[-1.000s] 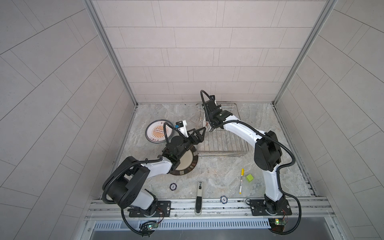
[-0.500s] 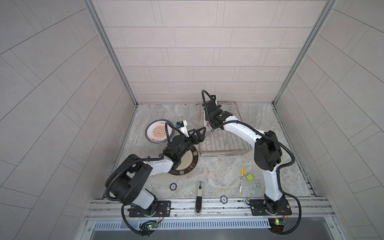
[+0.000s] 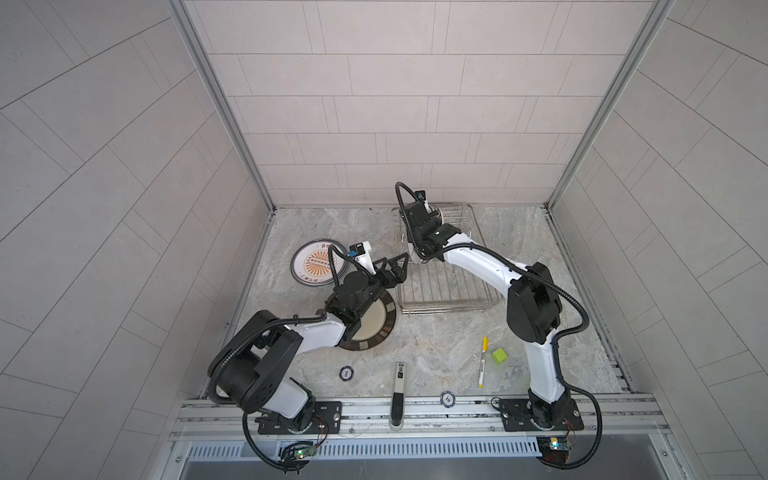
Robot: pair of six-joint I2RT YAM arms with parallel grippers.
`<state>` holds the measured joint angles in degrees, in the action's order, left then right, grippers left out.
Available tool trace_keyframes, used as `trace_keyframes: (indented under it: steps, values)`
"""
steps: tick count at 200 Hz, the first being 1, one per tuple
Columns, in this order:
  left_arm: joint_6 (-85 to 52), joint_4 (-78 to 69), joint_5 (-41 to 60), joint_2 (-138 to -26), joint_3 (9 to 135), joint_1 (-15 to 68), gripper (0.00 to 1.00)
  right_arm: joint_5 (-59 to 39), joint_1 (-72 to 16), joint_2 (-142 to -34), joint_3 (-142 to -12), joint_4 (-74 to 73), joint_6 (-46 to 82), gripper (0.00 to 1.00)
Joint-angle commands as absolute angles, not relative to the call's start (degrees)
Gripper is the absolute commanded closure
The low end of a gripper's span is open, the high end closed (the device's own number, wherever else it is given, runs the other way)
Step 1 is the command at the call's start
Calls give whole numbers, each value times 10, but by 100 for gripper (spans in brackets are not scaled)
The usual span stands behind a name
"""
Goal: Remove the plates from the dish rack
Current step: 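Lift the watermelon plate up out of the rack with the right gripper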
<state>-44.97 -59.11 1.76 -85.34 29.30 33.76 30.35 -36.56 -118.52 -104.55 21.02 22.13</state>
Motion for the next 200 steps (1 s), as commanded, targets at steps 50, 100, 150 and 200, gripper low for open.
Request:
trace_keyframes:
  steps: [50,100,150,200]
  values:
    - [-441,-589,-1,-827,272,332,0,359,-375,-1131,-1068,193,184,90]
    - [-450,-662,-12,-823,230,331,0,362,-387,-1089,-1025,142,156,89]
    - [-455,-648,4,-828,241,330,0,370,-394,-1061,-1006,126,147,90]
    - [-454,-639,6,-811,232,330,0,361,-400,-1030,-981,88,129,90]
